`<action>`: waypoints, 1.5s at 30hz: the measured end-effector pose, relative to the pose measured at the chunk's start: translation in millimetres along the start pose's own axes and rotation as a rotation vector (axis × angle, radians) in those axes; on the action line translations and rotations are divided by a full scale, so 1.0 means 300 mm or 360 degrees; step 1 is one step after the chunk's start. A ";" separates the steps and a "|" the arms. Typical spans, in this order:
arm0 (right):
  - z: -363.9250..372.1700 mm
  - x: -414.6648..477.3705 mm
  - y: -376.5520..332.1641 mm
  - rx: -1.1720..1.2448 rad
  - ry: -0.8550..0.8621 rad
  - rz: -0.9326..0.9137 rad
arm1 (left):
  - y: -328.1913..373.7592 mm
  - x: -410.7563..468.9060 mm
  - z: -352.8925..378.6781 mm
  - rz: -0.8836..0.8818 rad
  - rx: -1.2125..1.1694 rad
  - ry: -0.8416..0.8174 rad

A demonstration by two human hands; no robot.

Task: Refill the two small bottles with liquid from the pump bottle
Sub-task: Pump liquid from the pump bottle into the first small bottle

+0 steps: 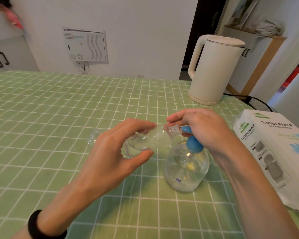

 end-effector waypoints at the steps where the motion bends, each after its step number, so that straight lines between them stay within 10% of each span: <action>1: 0.001 0.001 -0.001 0.0000 0.0004 0.0006 | 0.001 0.001 -0.001 -0.0002 -0.0001 -0.0001; 45: 0.002 0.012 0.020 0.0022 -0.0039 -0.0058 | 0.005 -0.003 0.010 -0.0007 0.0002 0.0040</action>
Point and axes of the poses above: each hand's wrist, its own x-axis towards the middle knuckle, its own z-axis out of the palm, y = z × x, the point moved 3 cm from there along x, towards the middle knuckle, and after that the axes turned 15 degrees about x, right-handed, at the moved point
